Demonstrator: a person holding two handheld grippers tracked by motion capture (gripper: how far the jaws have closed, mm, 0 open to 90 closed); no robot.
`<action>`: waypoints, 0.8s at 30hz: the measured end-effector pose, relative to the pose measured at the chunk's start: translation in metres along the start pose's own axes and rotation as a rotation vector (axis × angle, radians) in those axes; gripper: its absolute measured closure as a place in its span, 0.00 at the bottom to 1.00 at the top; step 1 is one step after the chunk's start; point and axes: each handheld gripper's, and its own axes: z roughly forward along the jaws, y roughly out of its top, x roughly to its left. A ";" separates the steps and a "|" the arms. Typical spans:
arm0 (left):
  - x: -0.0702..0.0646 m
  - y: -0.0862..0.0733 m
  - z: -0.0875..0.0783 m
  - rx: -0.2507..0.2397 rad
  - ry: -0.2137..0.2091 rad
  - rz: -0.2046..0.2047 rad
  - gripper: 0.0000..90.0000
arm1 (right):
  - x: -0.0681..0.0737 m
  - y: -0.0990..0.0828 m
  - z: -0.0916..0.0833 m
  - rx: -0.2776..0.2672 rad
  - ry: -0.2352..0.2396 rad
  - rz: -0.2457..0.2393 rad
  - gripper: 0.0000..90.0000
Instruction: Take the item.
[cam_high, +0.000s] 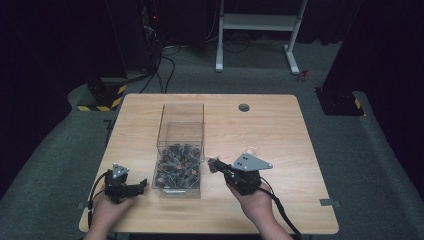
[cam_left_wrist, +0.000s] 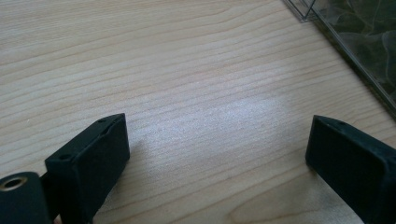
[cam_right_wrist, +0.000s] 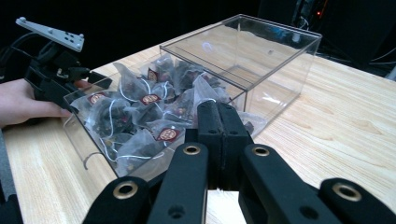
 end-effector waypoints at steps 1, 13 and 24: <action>0.000 0.000 0.000 0.000 0.000 0.000 0.07 | -0.001 0.000 0.000 -0.001 -0.002 -0.002 1.00; 0.000 0.000 0.000 0.003 0.000 0.004 0.07 | -0.017 -0.005 -0.005 -0.006 -0.056 0.011 1.00; 0.000 0.000 0.000 0.003 -0.001 0.004 0.07 | -0.032 -0.007 -0.009 0.013 -0.114 0.007 1.00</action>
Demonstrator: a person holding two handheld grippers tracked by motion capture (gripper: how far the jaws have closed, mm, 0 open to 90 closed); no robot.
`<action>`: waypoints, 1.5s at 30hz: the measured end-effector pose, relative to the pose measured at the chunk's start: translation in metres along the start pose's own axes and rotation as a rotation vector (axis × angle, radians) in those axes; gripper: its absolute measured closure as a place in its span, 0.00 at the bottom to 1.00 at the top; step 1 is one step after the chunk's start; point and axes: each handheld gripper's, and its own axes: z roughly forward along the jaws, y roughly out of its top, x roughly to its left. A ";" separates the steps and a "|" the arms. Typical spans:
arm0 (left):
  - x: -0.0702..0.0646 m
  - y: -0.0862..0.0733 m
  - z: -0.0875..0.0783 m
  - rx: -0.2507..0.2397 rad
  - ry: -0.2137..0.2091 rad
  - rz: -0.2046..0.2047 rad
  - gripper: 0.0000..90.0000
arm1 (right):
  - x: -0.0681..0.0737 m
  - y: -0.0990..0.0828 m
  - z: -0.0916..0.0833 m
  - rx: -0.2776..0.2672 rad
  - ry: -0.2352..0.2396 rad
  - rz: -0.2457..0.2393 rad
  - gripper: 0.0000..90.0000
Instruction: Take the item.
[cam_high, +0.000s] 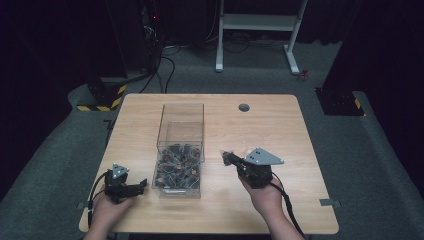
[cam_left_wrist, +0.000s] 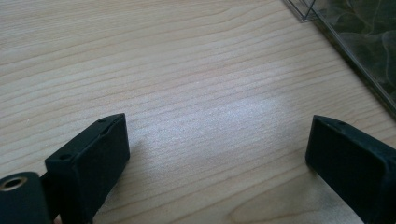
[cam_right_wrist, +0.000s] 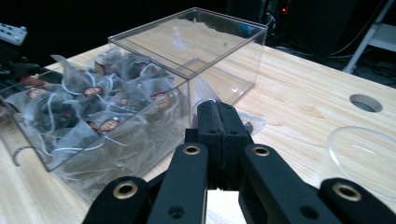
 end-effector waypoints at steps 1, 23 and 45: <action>0.000 0.000 0.000 0.000 0.000 0.000 0.07 | -0.001 0.000 0.000 -0.002 -0.002 0.002 1.00; 0.000 0.000 0.000 0.000 0.000 -0.004 0.07 | -0.031 0.002 0.000 0.006 -0.089 0.024 1.00; 0.000 0.000 0.000 0.000 0.000 -0.004 0.07 | -0.060 0.009 0.006 0.020 -0.176 0.043 1.00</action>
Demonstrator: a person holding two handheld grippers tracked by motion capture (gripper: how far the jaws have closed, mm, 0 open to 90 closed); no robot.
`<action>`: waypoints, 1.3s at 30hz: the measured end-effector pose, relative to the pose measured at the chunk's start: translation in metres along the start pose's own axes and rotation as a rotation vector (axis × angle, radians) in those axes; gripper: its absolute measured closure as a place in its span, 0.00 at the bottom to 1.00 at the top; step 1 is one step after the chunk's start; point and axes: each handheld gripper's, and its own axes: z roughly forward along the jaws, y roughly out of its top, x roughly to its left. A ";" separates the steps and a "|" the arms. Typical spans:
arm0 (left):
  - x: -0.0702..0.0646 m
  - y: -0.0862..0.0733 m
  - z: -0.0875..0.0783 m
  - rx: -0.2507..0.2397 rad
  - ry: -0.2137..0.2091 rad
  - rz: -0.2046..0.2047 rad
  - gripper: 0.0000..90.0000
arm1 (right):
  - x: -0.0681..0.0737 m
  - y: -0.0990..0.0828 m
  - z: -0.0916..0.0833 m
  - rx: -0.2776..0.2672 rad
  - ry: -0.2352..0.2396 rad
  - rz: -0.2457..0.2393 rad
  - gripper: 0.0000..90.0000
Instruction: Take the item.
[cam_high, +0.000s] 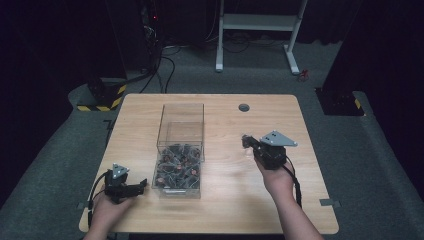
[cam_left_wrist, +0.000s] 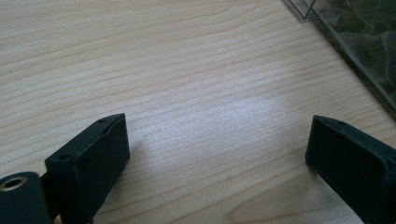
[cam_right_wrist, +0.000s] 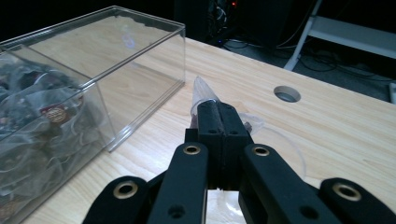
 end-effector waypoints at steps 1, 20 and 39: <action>0.000 0.000 0.000 0.000 0.000 0.000 0.07 | -0.001 0.000 0.000 0.001 -0.003 0.002 1.00; 0.000 0.000 0.000 0.000 0.000 -0.001 0.07 | -0.024 -0.002 0.020 0.044 -0.080 0.023 1.00; 0.000 0.000 0.000 0.001 0.002 0.003 0.07 | -0.031 -0.019 0.037 0.106 -0.088 0.057 0.86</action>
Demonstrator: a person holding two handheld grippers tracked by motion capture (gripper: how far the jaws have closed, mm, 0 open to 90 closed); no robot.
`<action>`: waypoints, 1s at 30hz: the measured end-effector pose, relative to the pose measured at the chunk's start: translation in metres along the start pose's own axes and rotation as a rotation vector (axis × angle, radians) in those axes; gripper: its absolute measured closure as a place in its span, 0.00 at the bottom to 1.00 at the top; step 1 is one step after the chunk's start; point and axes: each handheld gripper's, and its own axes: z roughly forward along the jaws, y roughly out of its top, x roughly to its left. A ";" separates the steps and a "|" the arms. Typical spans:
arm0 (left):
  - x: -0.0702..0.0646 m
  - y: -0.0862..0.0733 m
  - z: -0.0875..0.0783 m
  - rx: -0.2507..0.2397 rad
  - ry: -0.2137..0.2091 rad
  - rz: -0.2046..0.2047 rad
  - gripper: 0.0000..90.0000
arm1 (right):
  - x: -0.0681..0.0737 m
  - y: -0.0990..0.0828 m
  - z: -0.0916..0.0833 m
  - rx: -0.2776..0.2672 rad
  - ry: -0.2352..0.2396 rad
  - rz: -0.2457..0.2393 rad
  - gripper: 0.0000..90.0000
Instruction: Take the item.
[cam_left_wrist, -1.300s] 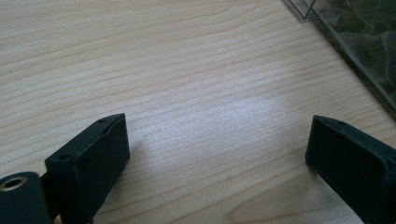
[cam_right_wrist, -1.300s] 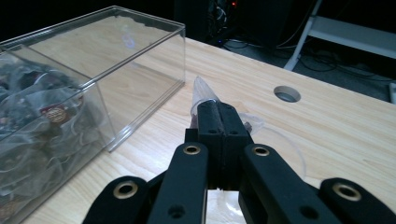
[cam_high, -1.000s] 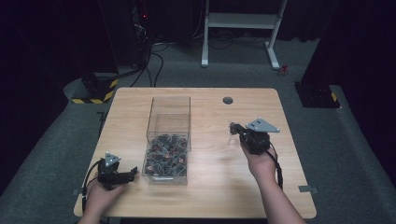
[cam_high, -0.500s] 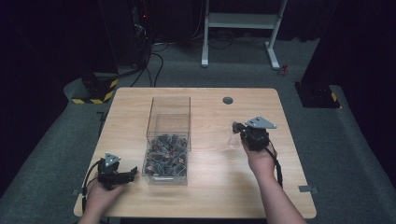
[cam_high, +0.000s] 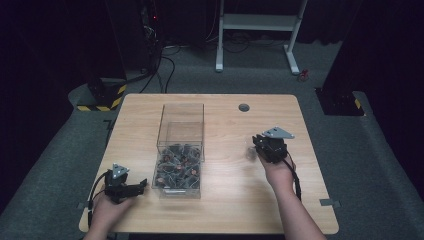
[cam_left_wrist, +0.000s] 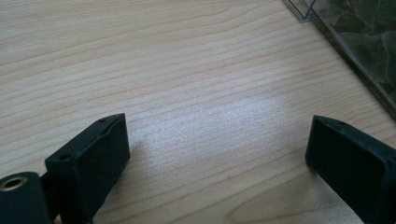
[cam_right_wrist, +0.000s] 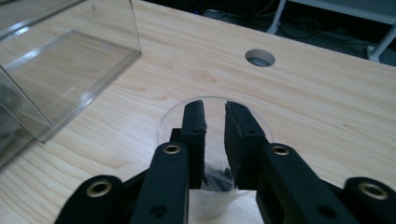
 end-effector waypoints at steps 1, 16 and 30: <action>0.000 0.000 0.000 0.000 0.000 0.001 0.07 | 0.000 0.001 -0.001 -0.009 0.003 0.005 0.85; 0.000 0.000 0.000 -0.001 -0.001 0.001 0.07 | 0.003 0.000 -0.014 -0.032 0.029 0.040 0.45; 0.000 0.000 0.000 -0.001 -0.001 0.002 0.07 | 0.003 -0.019 -0.025 -0.032 0.013 0.068 0.16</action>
